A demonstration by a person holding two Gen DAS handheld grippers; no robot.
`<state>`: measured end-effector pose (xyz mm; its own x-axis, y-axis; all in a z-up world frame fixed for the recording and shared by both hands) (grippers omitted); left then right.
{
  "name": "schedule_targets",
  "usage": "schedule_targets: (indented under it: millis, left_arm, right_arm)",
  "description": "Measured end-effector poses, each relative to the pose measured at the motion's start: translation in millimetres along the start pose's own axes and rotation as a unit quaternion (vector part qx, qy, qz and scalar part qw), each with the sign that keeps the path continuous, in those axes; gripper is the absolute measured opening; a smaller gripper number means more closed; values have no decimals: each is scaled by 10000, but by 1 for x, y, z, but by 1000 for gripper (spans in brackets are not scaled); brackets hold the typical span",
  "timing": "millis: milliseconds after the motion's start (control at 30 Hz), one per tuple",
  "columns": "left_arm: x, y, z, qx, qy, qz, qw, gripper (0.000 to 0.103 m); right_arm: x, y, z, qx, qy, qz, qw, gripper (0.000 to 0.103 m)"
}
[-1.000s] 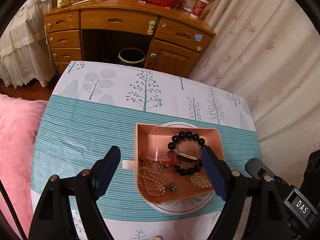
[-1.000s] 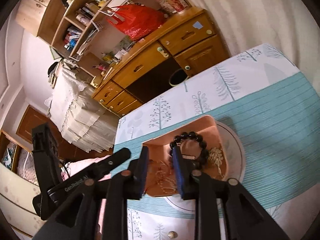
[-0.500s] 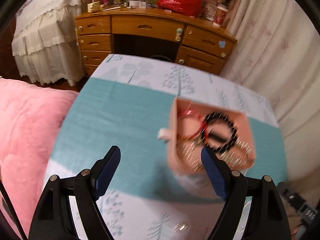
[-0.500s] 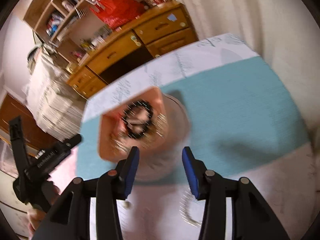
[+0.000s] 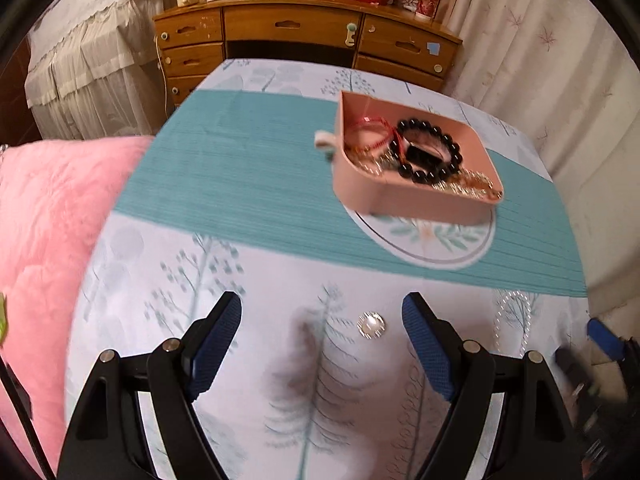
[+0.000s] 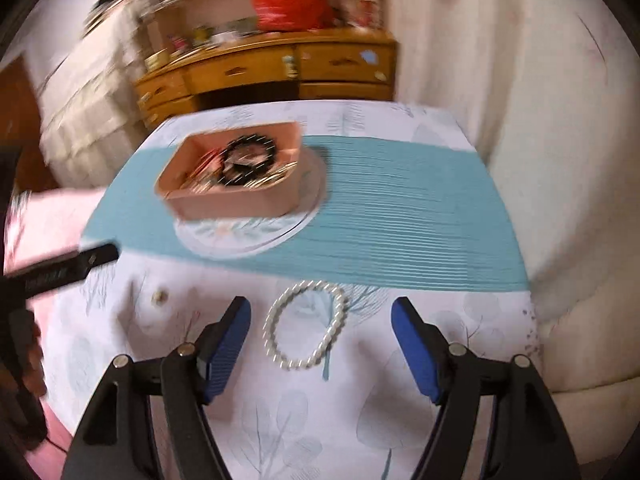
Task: Organize jewelry
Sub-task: 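Grasp the pearl-rimmed gold button with the left gripper while the right grasps the pearl bracelet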
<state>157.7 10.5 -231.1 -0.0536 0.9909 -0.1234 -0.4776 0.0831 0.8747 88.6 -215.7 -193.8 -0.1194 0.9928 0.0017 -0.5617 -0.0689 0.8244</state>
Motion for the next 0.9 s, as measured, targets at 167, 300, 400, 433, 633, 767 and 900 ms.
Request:
schedule_targets:
  millis: [167,300,400,433,633,767,900]
  left_arm:
    - [-12,-6,-17,-78,116,-22,9999,80]
    - [-19,-12,-26,-85,132,75,9998,80]
    - [-24,-19,-29,-48,92,192,9998,69]
    - [-25,-22,-30,-26,86,234,9997,66]
    - [-31,-33,-32,16,81,185,9998,42]
    - [-35,-39,-34,36,17,240,9997,42]
    - [-39,-43,-33,-27,-64,317,9995,38]
  right_arm:
    - [28,0,-25,-94,1222,-16,9925,73]
    - [38,-2,-40,-221,1916,210,9810,73]
    - [39,-6,-42,-217,2133,276,9764,68]
    - [38,-8,-41,-238,2140,305,9761,61]
    - [29,-30,-37,114,2092,527,9764,28]
    - [24,-42,-37,368,1971,798,9764,24]
    - [26,-49,-36,446,2084,942,9725,18]
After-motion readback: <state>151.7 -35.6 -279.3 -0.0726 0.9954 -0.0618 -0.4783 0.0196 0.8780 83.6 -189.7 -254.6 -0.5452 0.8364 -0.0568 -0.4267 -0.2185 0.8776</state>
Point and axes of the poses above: each gripper's, at about its wrist camera, not at the fingertips, and y roughly against the way its jaws point, x to its left, z to its top, the point moved 4 cm from there along -y, roughly the way its jaws point, and after that the axes turned 1 degree about z, right-handed, at the moved point
